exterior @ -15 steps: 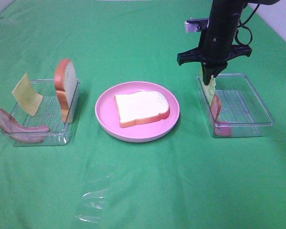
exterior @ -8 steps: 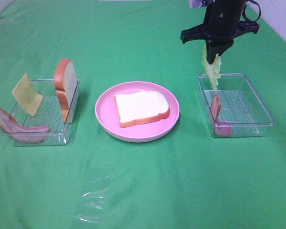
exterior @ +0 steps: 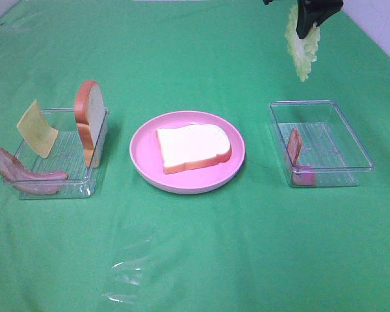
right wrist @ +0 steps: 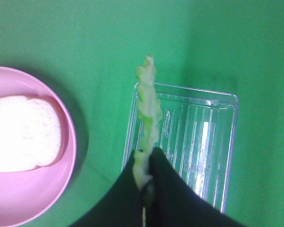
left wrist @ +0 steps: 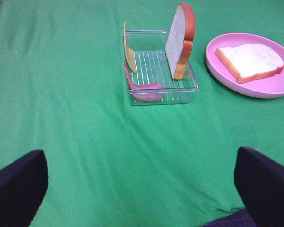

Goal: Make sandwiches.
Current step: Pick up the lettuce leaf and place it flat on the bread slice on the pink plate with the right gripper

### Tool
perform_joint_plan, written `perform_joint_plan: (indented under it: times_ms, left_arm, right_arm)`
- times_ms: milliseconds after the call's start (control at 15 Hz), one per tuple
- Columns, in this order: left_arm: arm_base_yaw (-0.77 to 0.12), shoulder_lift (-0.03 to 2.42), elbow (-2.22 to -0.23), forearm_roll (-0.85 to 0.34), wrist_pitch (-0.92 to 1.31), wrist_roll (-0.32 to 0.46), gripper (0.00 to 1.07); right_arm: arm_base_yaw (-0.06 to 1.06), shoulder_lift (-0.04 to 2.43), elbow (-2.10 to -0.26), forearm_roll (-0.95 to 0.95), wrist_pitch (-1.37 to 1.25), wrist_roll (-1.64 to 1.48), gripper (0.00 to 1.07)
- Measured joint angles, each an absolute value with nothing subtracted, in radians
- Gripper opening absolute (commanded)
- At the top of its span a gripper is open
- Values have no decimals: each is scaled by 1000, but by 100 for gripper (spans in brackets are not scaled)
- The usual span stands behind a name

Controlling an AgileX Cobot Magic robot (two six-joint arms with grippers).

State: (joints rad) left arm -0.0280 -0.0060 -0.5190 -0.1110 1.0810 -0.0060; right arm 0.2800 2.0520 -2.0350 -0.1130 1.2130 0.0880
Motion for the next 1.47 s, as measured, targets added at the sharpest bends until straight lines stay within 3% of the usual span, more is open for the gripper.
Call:
perform_joint_plan:
  times_ms: [600,1200,1467]
  left_arm:
    - [-28,-6,-519,-111,1081,-6,100]
    - [-28,-6,-519,-111,1081,-6,100]
    - [-28,-6,-519,-111,1080,-6,100]
  right_arm:
    - [310,2051,-2036,43,1220,88,0]
    - [542,2126,-2036,181,1156,88,0]
    - [560,2202,-2036,278,1068,53,0]
